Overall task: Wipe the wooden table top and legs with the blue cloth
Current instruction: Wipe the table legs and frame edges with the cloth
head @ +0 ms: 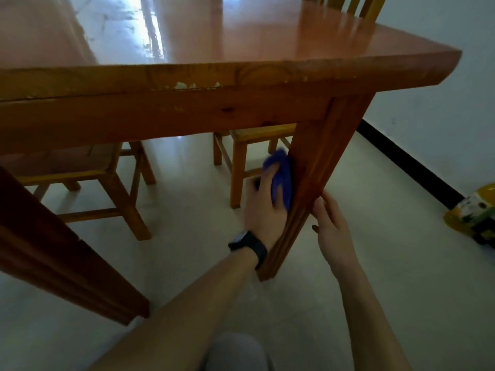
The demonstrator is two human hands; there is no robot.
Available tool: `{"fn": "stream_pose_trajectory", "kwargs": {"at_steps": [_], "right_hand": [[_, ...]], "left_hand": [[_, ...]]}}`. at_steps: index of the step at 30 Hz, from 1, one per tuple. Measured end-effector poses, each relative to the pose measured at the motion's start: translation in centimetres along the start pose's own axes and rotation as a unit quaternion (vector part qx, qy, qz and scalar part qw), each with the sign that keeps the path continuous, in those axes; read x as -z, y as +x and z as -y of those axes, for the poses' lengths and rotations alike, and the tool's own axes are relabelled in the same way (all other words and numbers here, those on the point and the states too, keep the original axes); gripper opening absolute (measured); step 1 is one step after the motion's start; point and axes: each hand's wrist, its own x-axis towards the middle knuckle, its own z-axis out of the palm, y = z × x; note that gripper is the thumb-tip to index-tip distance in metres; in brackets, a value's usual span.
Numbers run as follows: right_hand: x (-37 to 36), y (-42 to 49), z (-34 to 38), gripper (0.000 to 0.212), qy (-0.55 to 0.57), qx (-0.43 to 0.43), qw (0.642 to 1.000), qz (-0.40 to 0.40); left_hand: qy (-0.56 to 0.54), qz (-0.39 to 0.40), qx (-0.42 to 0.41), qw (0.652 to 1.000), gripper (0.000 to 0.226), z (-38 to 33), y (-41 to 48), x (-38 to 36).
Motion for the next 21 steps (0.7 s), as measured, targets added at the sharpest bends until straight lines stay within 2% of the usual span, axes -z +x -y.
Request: {"fn": "stream_pose_trajectory", "kwargs": {"at_steps": [3, 4, 6, 7, 9, 11, 12, 15, 18, 20, 21], "right_hand": [[0.1, 0.2, 0.1, 0.073, -0.021, -0.01, 1.0, 0.008], [0.0, 0.2, 0.2, 0.076, -0.025, -0.012, 1.0, 0.007], [-0.1, 0.2, 0.2, 0.067, -0.02, -0.019, 1.0, 0.007], [-0.1, 0.0, 0.2, 0.062, -0.013, -0.024, 1.0, 0.005], [-0.2, -0.2, 0.2, 0.057, -0.006, -0.03, 1.0, -0.002], [-0.4, -0.5, 0.2, 0.055, 0.005, -0.034, 0.999, -0.004], [-0.5, -0.6, 0.0, 0.055, 0.009, -0.03, 0.999, -0.003], [-0.9, -0.6, -1.3, 0.056, -0.007, -0.002, 1.0, 0.011], [-1.7, -0.8, -3.4, 0.052, -0.017, 0.0, 1.0, 0.022], [-2.4, -0.5, -4.9, 0.05, -0.022, -0.009, 1.0, 0.008], [-2.8, -0.4, -5.5, 0.05, -0.017, -0.014, 1.0, 0.005]], "left_hand": [[-0.037, -0.093, -0.096, 0.99, 0.047, -4.3, 1.2, -0.1], [-0.021, -0.099, -0.121, 0.988, 0.047, -4.4, 1.2, -0.1], [0.031, -0.066, -0.14, 0.987, 0.049, -2.3, 0.7, -0.6], [0.045, -0.032, -0.111, 0.992, 0.046, -0.3, 0.0, -0.9], [0.035, 0.037, 0.034, 0.998, 0.04, 3.5, -1.6, -1.7], [0.091, 0.12, 0.113, 0.982, 0.045, 6.6, -3.6, -2.7], [0.112, 0.127, 0.139, 0.976, 0.051, 7.6, -4.2, -3.2], [0.061, 0.076, 0.15, 0.984, 0.056, 8.4, -3.9, -3.6], [0.032, -0.03, 0.064, 0.997, 0.05, 9.3, -3.1, -3.9], [0.065, -0.029, 0.022, 0.997, 0.051, 11.7, -3.2, -5.2], [0.105, 0.005, 0.03, 0.994, 0.058, 14.2, -3.6, -5.9]]}}
